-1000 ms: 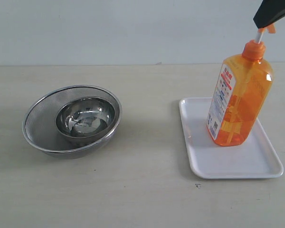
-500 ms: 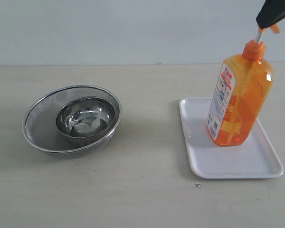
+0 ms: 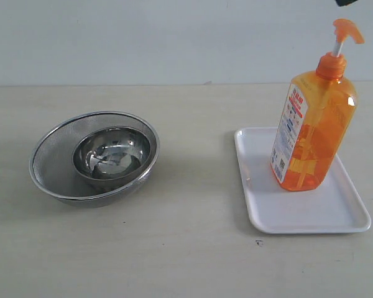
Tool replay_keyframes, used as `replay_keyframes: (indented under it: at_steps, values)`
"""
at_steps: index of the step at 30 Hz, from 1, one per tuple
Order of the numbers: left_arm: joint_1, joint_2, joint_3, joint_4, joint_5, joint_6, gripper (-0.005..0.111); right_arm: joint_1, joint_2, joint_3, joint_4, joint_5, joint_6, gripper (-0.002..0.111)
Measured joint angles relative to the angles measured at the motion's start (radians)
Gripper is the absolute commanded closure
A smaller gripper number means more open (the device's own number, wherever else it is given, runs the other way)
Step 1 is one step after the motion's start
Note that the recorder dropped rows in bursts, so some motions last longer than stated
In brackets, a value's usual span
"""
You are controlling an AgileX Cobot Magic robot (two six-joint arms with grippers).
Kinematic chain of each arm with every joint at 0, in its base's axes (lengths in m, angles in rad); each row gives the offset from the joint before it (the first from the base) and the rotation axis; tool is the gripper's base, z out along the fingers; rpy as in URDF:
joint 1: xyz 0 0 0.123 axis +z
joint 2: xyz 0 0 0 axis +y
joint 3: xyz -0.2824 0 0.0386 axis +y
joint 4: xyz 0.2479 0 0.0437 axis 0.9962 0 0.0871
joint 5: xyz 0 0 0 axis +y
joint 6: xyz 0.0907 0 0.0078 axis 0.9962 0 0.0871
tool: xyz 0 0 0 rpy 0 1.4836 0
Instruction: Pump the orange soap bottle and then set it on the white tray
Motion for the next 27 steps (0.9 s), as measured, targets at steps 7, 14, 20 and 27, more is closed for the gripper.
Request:
replay_keyframes:
  at_steps: [7,14,20,27]
  values:
    - [0.0,0.0,0.0,0.0,0.0,0.0,0.102,0.0,-0.163,0.0,-0.129,-0.037,0.03,0.108]
    - [0.0,0.0,0.0,0.0,0.0,0.0,0.102,0.0,-0.365,0.088,-0.216,-0.139,0.112,0.108]
    - [0.0,0.0,0.0,0.0,0.0,0.0,0.102,0.0,-0.615,0.35,-0.239,-0.279,0.198,0.108]
    - [0.0,0.0,0.0,0.0,0.0,0.0,0.102,0.0,-0.828,0.541,-0.239,-0.347,0.262,0.108]
